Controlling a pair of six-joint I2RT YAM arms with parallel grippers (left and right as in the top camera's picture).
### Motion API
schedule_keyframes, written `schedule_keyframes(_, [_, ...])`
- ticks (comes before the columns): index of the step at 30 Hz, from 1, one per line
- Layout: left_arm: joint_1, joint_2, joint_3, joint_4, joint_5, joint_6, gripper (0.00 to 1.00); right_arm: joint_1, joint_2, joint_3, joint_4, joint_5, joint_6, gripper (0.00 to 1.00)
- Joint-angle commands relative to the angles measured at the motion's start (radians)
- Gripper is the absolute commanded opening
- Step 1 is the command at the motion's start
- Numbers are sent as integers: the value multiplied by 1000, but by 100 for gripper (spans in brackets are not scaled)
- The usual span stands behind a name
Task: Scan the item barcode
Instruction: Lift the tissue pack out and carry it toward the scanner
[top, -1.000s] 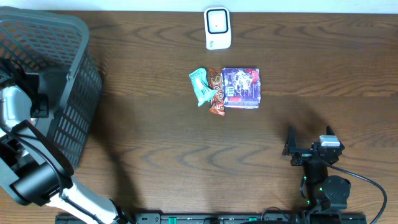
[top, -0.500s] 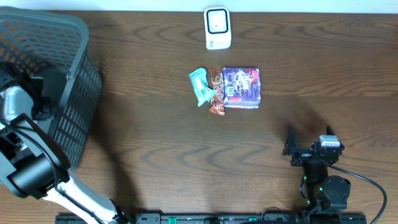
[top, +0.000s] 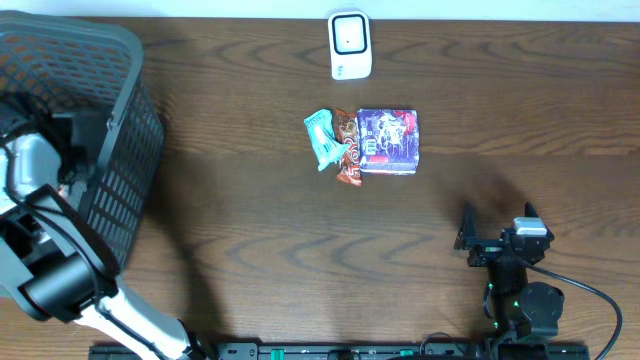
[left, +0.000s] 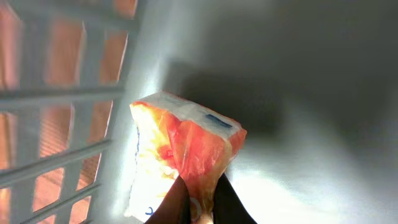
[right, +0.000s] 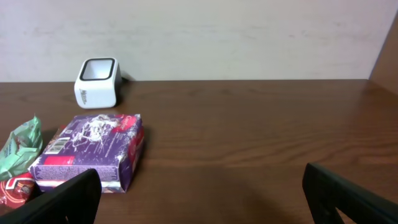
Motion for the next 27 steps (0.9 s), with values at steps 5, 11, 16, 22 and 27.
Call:
schedule_keyframes(5, [-127, -261, -2, 87, 144, -163, 7, -6, -5, -2, -4, -3, -14, 99])
schedule_keyframes(11, [-224, -459, -2, 184, 153, -370, 7, -6, -5, -2, -4, -3, -14, 99])
schedule_keyframes(16, [-295, -611, -2, 201, 153, -647, 7, -6, -5, -2, -4, -3, -14, 99])
schedule_keyframes(22, [-401, -678, -2, 178, 250, -980, 7, -6, -5, -2, -4, -3, -14, 99])
schedule_keyframes(27, [-546, -644, -2, 182, 388, -982, 7, -6, -5, -2, -4, -3, -14, 99])
